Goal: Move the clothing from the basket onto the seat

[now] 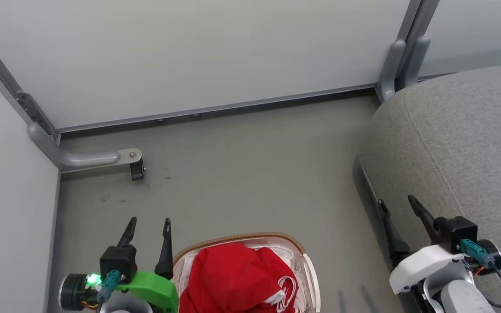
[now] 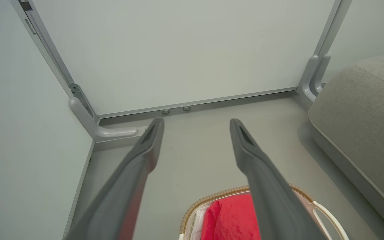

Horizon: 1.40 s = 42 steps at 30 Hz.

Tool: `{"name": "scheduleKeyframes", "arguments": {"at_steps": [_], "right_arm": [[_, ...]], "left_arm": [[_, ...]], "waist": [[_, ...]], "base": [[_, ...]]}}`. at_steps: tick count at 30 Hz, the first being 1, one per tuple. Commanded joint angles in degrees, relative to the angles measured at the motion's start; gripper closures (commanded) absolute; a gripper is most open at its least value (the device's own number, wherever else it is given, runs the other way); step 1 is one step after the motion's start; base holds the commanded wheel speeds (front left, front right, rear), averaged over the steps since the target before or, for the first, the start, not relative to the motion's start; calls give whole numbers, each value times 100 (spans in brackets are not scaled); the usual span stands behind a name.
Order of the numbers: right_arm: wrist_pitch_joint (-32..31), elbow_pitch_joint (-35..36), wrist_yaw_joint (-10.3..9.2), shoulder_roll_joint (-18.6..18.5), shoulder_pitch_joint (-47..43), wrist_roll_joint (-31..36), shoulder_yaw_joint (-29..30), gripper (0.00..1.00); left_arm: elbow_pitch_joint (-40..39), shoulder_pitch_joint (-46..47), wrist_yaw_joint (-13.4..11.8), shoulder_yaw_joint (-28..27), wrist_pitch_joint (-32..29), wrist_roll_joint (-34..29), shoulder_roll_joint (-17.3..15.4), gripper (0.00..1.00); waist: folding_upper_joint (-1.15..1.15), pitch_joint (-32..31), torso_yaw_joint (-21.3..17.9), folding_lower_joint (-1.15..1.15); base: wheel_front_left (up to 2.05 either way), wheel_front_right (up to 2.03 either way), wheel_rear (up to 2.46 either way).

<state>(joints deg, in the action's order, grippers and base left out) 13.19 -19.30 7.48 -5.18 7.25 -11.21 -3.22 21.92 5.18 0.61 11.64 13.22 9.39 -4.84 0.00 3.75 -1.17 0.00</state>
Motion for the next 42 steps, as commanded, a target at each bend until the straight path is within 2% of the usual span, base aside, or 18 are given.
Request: {"name": "scheduleKeyframes", "arguments": {"at_steps": [1, 5, 17, 27, 42], "right_arm": [[61, 49, 1, -48, 151, 141, -54, 0], [99, 133, 0, -27, 392, 241, -153, 0], [209, 435, 1, 77, 1024, 586, -394, 0], [208, 540, 0, 159, 1371, 460, -484, 0], [208, 498, 0, 166, 1726, 483, -691, 0]], "left_arm": [[36, 181, 94, 76, 54, -138, 25, 0], [217, 404, 230, 247, 99, -327, 73, 0], [952, 1284, 384, 644, 207, -900, 133, 0], [1999, 1939, 636, 1004, 195, -729, 147, 0], [3799, 2803, 689, 1654, 195, -294, 181, 0]], "waist": [[0, 287, -120, 0], [0, 714, -288, 0], [0, 2160, -769, 0], [0, 3023, -970, 0], [0, 3873, -1114, 0]], "base": [[0, 0, 0], [0, 0, 0], [0, 0, 0], [0, 0, 0], [0, 0, 0]]}}
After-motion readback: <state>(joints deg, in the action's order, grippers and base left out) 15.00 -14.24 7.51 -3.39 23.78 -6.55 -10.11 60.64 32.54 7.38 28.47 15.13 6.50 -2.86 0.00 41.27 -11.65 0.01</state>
